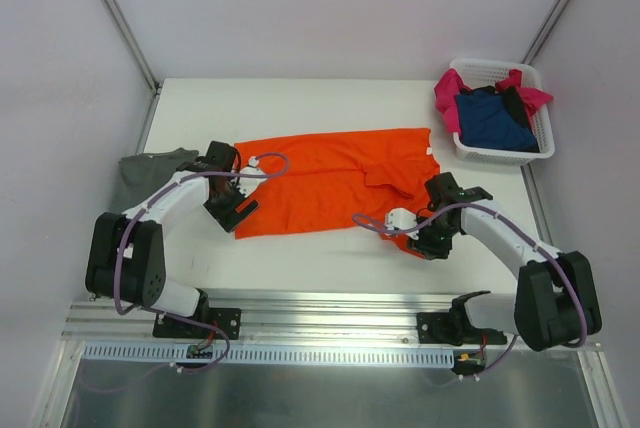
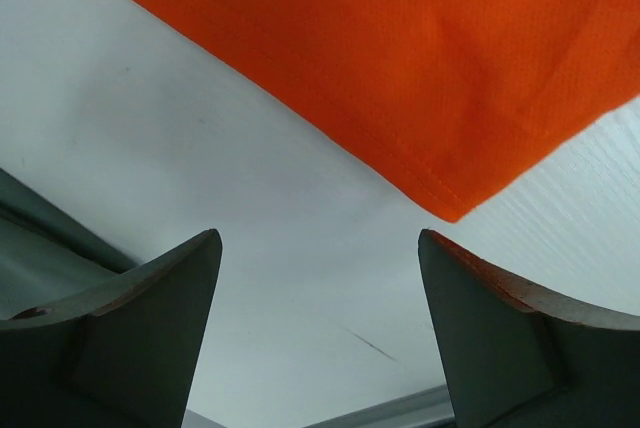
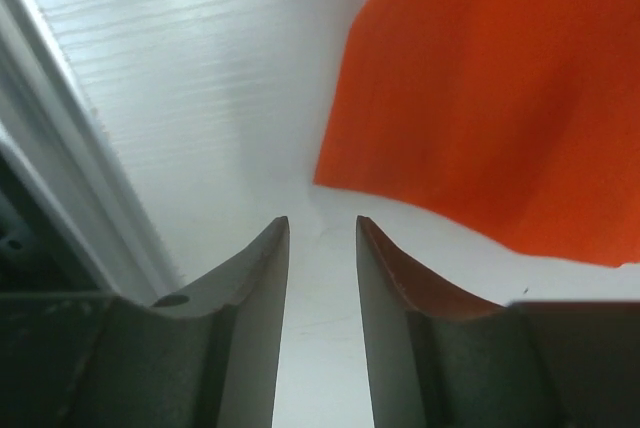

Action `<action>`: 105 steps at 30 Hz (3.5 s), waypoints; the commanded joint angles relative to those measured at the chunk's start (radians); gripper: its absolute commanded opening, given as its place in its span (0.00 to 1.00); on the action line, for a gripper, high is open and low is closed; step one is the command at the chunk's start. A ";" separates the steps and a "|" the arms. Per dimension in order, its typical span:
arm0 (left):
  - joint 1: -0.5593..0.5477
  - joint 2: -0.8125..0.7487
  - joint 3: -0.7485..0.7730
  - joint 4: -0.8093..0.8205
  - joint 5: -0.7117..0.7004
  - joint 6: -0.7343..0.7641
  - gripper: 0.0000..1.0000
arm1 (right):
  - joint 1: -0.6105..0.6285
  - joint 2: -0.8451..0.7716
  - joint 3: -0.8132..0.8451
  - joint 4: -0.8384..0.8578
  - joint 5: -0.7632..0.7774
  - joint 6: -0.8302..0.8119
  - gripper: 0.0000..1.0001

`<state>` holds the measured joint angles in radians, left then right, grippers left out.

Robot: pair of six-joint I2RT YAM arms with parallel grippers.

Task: Fold and stack the t-shirts
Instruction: Grap the side of the flattened tshirt closest away from the robot with both arms

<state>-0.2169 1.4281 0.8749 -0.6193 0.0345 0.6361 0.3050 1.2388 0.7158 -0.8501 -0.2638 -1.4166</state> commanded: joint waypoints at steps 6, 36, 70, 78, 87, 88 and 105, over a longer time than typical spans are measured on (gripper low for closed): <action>-0.027 0.092 0.073 0.058 -0.028 -0.001 0.80 | 0.022 0.145 0.106 0.131 -0.012 0.002 0.34; -0.038 0.089 0.098 0.046 -0.064 -0.021 0.80 | 0.141 0.123 -0.046 0.143 0.005 0.079 0.29; -0.055 -0.043 -0.034 0.052 -0.100 0.002 0.82 | 0.143 0.008 0.125 -0.133 0.070 0.137 0.41; -0.055 -0.037 -0.024 0.047 -0.102 -0.012 0.82 | 0.143 -0.012 -0.018 -0.021 0.090 0.110 0.39; -0.055 -0.001 0.021 0.038 -0.105 -0.027 0.81 | 0.143 0.071 -0.018 0.052 0.095 0.100 0.37; -0.055 0.002 0.024 0.036 -0.107 -0.027 0.82 | 0.141 0.083 -0.018 0.066 0.097 0.099 0.37; -0.055 0.011 0.030 0.021 -0.114 -0.026 0.81 | 0.111 0.225 0.039 0.183 0.170 0.153 0.01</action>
<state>-0.2630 1.4460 0.8898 -0.5735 -0.0658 0.6167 0.4259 1.4326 0.7422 -0.7441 -0.1146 -1.2736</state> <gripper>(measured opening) 0.807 0.010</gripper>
